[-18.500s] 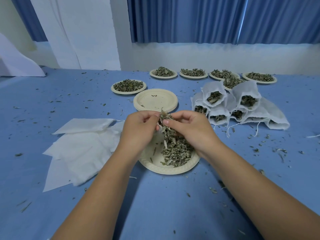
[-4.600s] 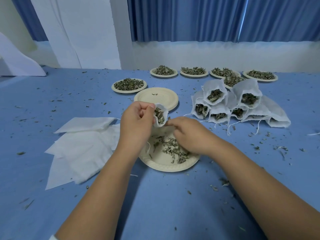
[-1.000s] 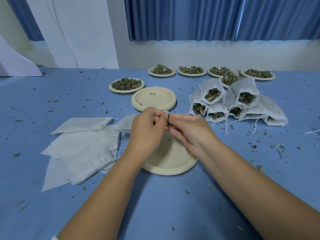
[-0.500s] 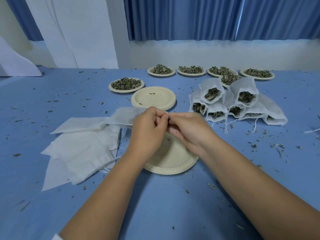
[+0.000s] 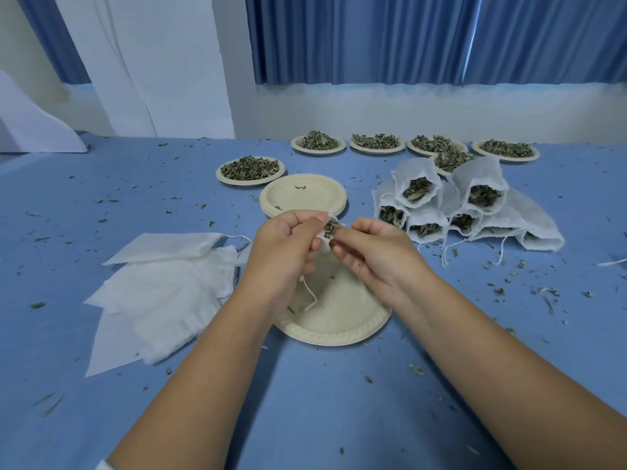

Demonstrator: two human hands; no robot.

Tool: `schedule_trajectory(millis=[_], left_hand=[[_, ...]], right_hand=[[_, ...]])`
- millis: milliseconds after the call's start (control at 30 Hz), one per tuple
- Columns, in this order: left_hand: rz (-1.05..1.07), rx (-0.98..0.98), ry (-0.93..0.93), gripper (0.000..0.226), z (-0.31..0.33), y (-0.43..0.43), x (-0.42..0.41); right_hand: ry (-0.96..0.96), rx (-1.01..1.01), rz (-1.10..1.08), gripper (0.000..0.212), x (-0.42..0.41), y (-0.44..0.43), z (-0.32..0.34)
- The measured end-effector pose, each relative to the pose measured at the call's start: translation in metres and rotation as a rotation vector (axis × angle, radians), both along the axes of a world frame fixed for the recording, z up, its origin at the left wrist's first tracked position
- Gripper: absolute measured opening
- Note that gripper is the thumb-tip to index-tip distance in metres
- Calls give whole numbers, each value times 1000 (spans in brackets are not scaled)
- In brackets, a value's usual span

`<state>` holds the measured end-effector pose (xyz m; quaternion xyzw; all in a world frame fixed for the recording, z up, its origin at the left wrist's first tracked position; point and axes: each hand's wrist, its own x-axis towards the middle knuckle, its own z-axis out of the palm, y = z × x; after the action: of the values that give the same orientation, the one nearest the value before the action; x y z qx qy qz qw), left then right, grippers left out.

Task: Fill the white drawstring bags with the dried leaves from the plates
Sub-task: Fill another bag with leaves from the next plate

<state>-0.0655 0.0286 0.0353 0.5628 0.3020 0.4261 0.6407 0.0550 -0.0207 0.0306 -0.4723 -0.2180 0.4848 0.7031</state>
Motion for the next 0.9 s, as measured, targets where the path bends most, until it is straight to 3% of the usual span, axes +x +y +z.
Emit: schedule_trajectory(millis=[300, 500, 667, 767, 900], left_hand=[[-34, -115, -109, 10, 3, 1, -2], [-31, -136, -119, 10, 3, 1, -1], [-41, -159, -141, 9, 4, 2, -3], [39, 11, 28, 10, 1, 1, -2], [131, 386, 256, 16, -6, -9, 3]], right_hand=[[179, 5, 119, 13, -1, 6, -5], [170, -152, 170, 14, -4, 4, -4], [143, -88, 254, 11, -5, 3, 2], [-30, -89, 195, 16, -5, 2, 3], [-675, -192, 46, 18, -5, 2, -1]])
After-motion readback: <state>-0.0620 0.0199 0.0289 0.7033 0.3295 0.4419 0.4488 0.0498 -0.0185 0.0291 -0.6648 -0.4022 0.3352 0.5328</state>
